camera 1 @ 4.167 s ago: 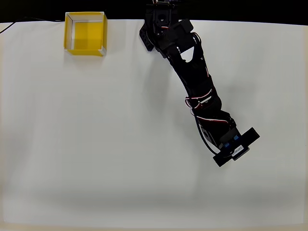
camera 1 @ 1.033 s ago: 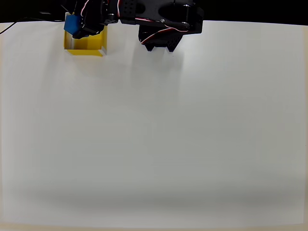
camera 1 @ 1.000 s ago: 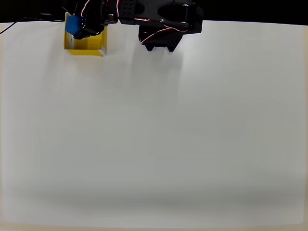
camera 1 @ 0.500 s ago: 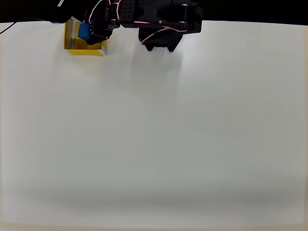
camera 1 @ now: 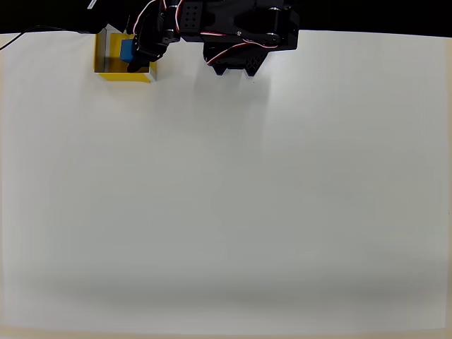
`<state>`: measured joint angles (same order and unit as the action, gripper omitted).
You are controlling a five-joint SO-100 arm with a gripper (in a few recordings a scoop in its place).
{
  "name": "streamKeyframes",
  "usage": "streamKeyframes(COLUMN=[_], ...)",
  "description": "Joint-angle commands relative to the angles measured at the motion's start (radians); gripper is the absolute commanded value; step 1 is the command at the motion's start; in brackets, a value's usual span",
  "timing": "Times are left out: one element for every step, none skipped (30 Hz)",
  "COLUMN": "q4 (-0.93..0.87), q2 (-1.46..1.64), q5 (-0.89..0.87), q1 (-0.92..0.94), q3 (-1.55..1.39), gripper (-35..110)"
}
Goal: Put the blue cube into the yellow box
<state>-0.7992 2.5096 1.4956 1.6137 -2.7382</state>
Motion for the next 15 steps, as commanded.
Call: streamKeyframes(q4=[-0.081,-0.117,-0.153,-0.187,-0.218,-0.241,-0.259,-0.275,-0.291,-0.307,-0.321,-0.331,-0.348,-0.365,-0.37], q2=[0.064,0.069,0.071,0.074,0.077,0.08,0.081,0.083,0.084,0.086,0.087,0.089,0.089,0.089,0.089], q5=[0.02,0.02,0.018,0.026,0.034,0.04,0.044,0.049,0.054,0.058,0.064,0.069,0.074,0.081,0.087], q1=[0.012,0.012,0.012,0.012,0.012,0.012,0.015,0.018,0.018,0.02,0.02,0.02,0.02,0.018,0.018], q3=[0.121,0.158,0.201,0.241,0.279,0.314,0.347,0.376,0.403,0.433,0.459,0.483,0.512,0.538,0.551], gripper=[28,25,22,19,17,16,14,13,12,10,10,8,7,7,8])
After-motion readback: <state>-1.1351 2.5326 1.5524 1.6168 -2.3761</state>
